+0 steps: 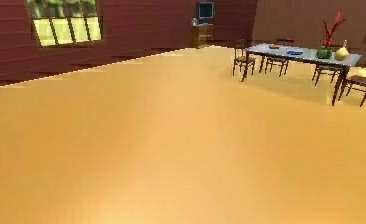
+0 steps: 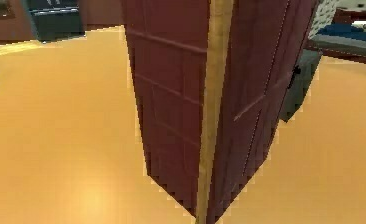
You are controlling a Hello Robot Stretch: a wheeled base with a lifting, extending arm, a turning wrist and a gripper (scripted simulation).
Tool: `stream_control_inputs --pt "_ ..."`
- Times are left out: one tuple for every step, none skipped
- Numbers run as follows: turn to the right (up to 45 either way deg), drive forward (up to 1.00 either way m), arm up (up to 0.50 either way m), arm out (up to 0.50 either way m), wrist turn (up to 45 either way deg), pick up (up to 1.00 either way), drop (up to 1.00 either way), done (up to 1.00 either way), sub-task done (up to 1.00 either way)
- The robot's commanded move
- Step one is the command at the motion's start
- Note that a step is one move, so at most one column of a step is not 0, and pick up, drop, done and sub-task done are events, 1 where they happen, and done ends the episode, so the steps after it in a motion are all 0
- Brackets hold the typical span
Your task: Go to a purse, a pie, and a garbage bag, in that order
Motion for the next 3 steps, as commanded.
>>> stream_control_inputs --pt "21.0 0.00 0.00 0.00 0.0 0.00 0.00 0.00 0.00" --pt "0.0 1.00 0.00 0.00 0.0 0.00 0.00 0.00 0.00" --pt "3.0 0.00 0.00 0.00 0.0 0.00 0.00 0.00 0.00"
